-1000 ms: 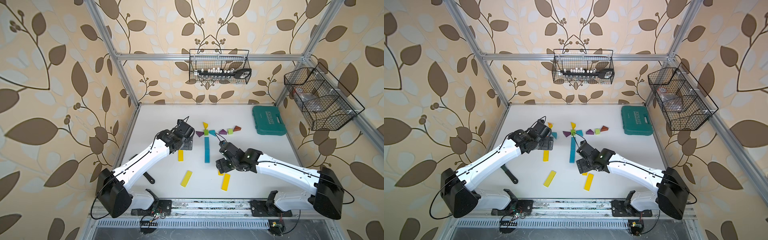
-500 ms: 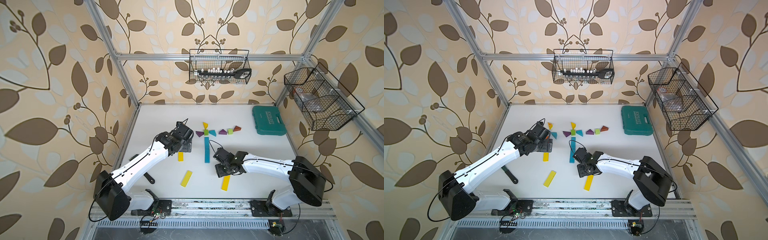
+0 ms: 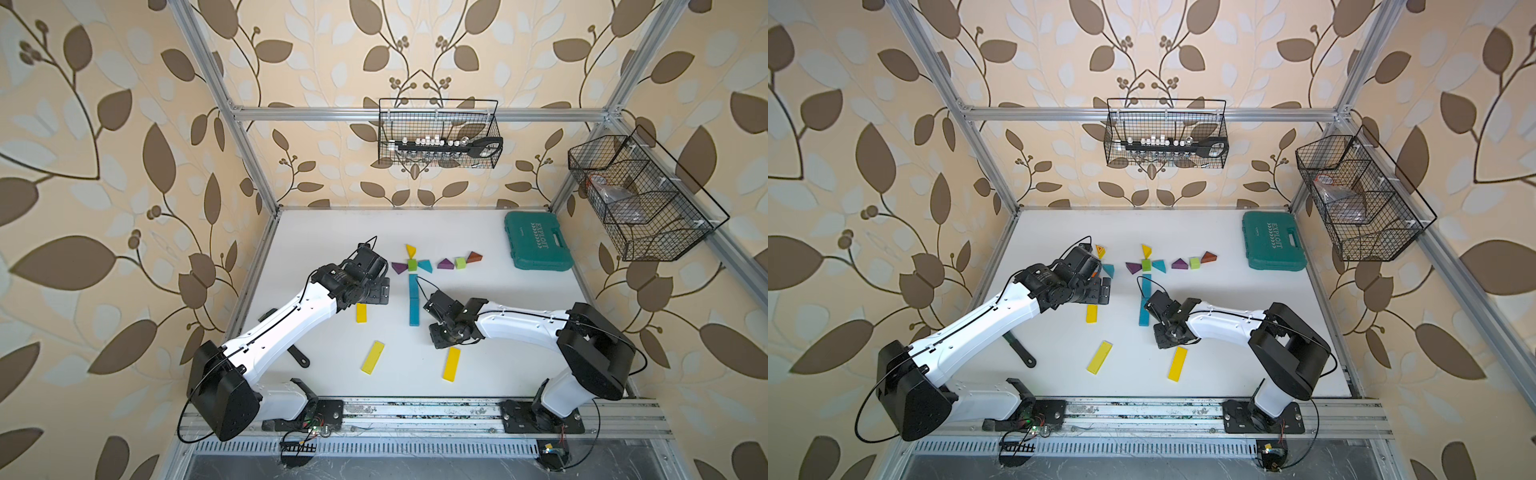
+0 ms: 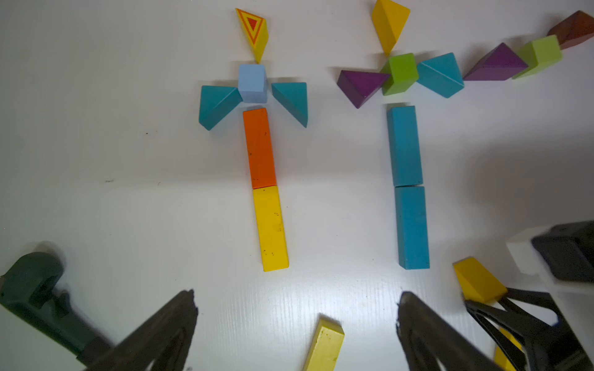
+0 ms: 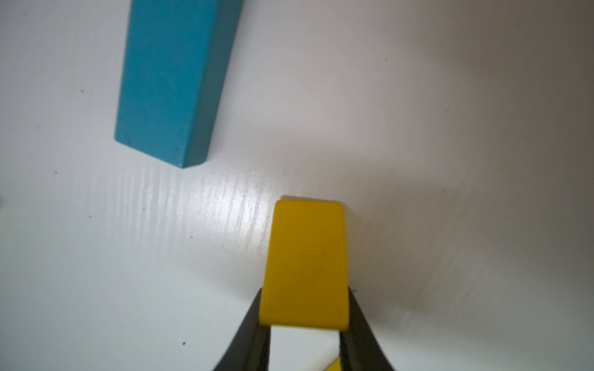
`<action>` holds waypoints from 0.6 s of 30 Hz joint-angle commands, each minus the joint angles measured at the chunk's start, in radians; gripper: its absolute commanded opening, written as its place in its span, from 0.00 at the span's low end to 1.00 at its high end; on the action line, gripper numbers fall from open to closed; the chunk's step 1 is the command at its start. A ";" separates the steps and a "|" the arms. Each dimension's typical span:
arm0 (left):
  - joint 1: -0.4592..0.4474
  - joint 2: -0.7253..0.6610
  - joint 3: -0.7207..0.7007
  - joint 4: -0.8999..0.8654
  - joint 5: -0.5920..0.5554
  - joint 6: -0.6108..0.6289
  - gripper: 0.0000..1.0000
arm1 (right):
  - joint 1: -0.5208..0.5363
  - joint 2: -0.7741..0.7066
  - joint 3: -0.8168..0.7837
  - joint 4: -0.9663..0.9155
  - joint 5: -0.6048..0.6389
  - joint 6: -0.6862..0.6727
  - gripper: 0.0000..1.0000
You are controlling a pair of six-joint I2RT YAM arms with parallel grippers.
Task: Assemble a small pinwheel with building blocks
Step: Pick up the building block from the center of the board.
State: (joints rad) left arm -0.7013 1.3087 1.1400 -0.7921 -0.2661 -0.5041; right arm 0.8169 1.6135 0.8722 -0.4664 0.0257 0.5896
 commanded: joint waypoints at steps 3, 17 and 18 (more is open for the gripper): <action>-0.066 0.032 0.022 0.123 0.129 0.151 0.99 | -0.180 -0.120 -0.076 0.209 -0.387 -0.062 0.05; -0.101 0.144 0.144 0.314 0.413 0.060 0.99 | -0.400 -0.202 -0.206 0.566 -0.779 0.194 0.02; -0.120 0.102 0.112 0.342 0.423 0.140 0.99 | -0.412 -0.203 -0.206 0.586 -0.802 0.231 0.02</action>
State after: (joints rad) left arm -0.7872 1.5143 1.2846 -0.5774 0.0399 -0.4572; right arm 0.4320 1.4300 0.6765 -0.0135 -0.6579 0.6960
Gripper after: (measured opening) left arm 0.986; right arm 0.297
